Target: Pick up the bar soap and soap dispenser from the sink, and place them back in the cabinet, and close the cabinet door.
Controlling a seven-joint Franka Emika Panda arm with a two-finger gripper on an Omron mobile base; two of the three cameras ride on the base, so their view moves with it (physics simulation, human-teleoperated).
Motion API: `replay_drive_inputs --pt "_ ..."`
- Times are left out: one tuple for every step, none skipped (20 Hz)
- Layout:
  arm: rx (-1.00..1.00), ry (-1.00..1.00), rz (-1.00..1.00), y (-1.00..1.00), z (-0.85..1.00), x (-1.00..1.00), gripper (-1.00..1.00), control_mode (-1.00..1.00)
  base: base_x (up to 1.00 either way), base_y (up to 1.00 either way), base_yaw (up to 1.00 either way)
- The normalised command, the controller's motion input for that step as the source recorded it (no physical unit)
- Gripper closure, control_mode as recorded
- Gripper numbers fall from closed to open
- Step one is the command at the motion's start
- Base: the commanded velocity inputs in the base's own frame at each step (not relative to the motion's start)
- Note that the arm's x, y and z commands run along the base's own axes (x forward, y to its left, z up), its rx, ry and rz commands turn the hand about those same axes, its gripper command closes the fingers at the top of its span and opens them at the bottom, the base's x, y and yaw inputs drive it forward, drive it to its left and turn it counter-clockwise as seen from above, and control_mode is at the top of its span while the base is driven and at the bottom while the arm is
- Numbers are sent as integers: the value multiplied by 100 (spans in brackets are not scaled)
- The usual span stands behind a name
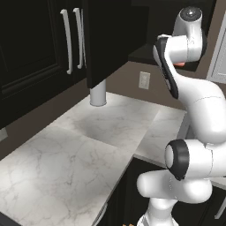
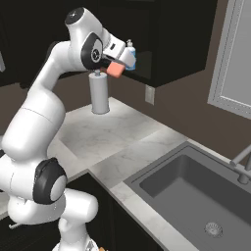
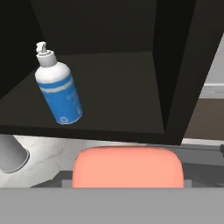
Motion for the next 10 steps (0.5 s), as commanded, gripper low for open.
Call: replay_drive_inputs --pt "0 -5 0 -12 0 4 100 -100 0 0 0" --pt "0 -5 0 -11 0 4 100 -100 0 0 0" --pt "0 -4 0 -11 0 4 100 -100 0 0 0" --pt "0 -3 0 -10 0 4 100 -100 0 0 0" --pt "0 -3 0 -8 0 6 100 -100 0 0 0" --pt "0 -2 0 -7 0 8 100 -100 0 0 0" --pt "0 -1 0 -5 0 11 100 -100 0 0 0" --pt "0 -1 0 -5 0 14 100 -100 0 0 0" --pt "0 0 0 -4 0 15 100 -100 0 0 0" --pt "0 0 0 -3 0 16 100 -100 0 0 0"
